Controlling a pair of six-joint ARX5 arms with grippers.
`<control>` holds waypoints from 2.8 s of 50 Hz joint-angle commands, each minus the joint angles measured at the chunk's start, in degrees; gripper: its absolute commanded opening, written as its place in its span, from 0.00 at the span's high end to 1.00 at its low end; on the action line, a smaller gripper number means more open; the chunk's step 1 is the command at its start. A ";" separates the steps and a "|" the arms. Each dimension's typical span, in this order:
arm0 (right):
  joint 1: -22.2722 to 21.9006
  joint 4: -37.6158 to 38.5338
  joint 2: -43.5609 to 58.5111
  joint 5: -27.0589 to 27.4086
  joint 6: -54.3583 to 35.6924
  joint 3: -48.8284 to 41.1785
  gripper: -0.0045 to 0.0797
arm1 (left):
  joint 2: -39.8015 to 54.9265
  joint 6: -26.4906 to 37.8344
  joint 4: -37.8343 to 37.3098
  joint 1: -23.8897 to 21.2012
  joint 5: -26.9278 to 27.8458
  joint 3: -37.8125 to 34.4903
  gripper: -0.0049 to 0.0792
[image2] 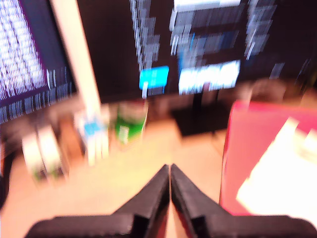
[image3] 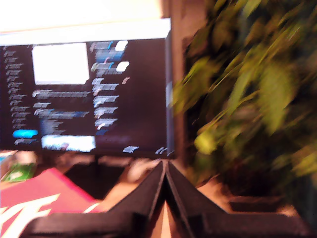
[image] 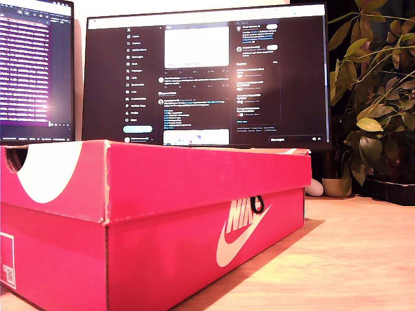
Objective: Close the red shoebox by pushing the lid with your left arm and holding the box in place with your right arm
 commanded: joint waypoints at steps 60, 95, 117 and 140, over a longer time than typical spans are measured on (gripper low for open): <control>0.31 14.16 -0.37 -8.37 -0.76 -22.29 0.96 | -3.98 -4.09 23.47 -0.61 2.49 -28.30 0.96; 0.33 10.47 -0.37 -10.19 -1.84 -24.09 0.96 | -6.88 -5.60 20.15 -0.59 2.45 -34.32 0.96; -0.28 10.49 -0.37 -10.19 -1.84 -24.09 0.96 | -7.72 -5.57 14.08 -0.90 2.38 -34.32 0.96; -9.07 10.49 -0.37 -10.19 -1.84 -24.09 0.96 | -21.05 -5.57 10.29 0.00 2.21 -34.32 0.96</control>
